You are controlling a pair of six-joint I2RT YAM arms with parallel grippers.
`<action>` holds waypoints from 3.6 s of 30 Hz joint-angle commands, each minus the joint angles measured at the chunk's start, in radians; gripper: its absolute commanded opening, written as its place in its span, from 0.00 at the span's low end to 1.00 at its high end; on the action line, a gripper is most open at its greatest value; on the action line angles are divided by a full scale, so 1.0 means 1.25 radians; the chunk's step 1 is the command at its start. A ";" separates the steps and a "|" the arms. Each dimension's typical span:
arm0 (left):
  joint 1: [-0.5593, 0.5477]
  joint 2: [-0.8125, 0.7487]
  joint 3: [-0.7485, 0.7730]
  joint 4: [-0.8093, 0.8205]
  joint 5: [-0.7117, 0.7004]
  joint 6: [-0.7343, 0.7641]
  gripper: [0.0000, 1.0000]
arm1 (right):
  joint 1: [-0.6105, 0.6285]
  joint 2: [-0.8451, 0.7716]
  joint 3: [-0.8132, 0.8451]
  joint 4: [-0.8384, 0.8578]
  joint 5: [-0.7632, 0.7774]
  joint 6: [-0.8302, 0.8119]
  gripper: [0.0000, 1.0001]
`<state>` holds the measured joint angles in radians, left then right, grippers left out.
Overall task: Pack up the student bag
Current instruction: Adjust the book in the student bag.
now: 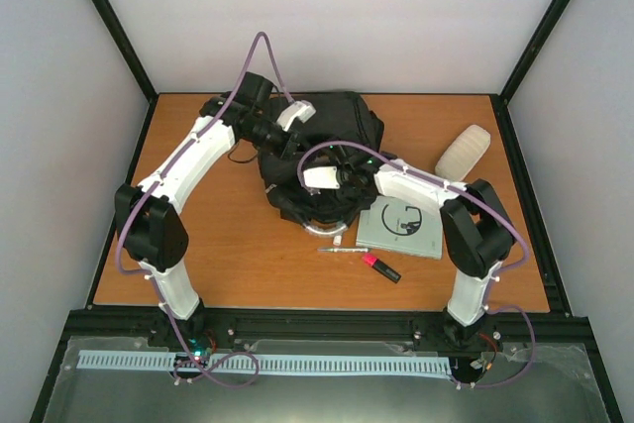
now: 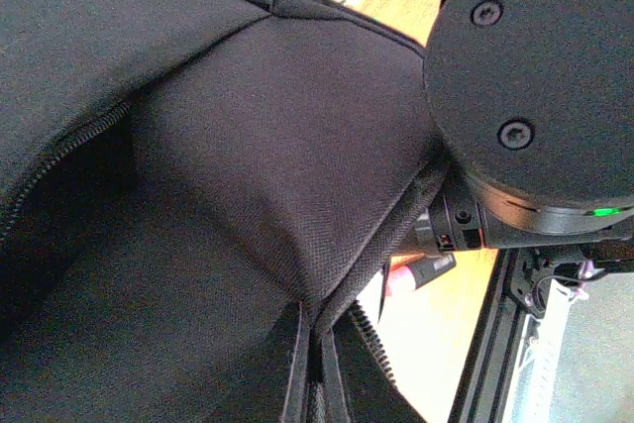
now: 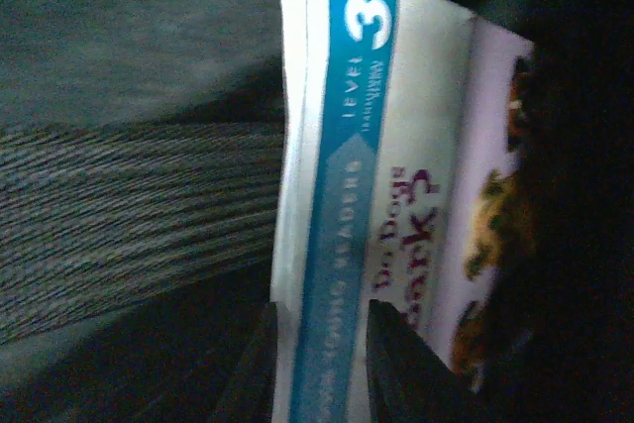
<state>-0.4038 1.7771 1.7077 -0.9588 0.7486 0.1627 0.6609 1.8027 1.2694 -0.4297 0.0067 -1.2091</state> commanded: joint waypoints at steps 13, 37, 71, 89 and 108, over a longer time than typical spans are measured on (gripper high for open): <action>0.005 -0.067 -0.009 0.011 0.052 0.035 0.01 | 0.003 0.110 0.138 0.082 0.072 0.039 0.23; 0.053 -0.044 0.045 -0.090 -0.011 0.146 0.01 | 0.077 -0.167 -0.063 -0.024 -0.126 0.070 0.34; 0.054 -0.026 0.037 -0.071 -0.018 0.110 0.01 | 0.143 -0.088 -0.157 0.074 -0.200 0.310 0.54; 0.055 -0.056 0.178 -0.117 0.041 0.141 0.01 | 0.147 0.036 -0.114 0.036 -0.166 0.283 0.03; 0.080 -0.067 0.281 -0.144 0.016 0.181 0.01 | 0.147 0.101 -0.086 -0.005 -0.169 0.233 0.03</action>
<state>-0.3119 1.7603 1.9469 -1.1927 0.6930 0.3496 0.8406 1.8824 1.1637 -0.3676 -0.2214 -0.8917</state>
